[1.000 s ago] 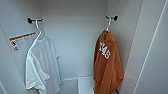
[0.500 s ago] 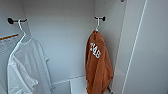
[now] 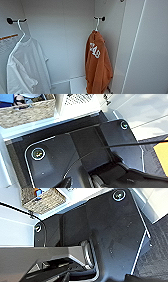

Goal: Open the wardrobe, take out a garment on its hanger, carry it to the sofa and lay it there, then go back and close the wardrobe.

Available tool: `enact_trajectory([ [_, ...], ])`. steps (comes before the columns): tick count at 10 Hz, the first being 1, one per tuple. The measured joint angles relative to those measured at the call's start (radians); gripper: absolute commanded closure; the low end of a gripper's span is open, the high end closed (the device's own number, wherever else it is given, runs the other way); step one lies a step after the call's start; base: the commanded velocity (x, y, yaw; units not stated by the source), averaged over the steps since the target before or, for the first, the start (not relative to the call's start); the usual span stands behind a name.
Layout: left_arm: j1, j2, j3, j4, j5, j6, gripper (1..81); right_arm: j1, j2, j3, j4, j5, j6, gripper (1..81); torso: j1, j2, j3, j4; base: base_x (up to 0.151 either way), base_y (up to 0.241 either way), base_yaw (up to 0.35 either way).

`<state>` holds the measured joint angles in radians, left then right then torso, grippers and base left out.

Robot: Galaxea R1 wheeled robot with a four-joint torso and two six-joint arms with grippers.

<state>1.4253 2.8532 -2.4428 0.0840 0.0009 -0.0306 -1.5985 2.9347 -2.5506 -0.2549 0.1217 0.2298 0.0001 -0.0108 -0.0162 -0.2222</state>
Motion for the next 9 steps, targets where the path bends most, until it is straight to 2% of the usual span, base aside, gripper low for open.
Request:
enact_trajectory([
  [2,-0.04,-0.077,0.139,0.003,0.016,0.0,1.0,0.0,0.0,0.0,0.003,0.02,0.0,1.0,0.0,0.0,0.0,0.0,0.0,0.0,0.0],
  [5,-0.141,-0.166,0.351,0.003,0.08,-0.005,1.0,0.0,0.005,-0.001,0.004,0.031,0.003,1.0,0.0,0.0,0.0,0.0,0.0,0.0,0.0],
  [9,-0.328,-0.238,0.446,0.003,0.169,-0.053,1.0,0.0,0.006,-0.001,0.003,0.034,0.003,1.0,0.0,0.0,0.0,0.0,0.0,0.0,0.0],
])
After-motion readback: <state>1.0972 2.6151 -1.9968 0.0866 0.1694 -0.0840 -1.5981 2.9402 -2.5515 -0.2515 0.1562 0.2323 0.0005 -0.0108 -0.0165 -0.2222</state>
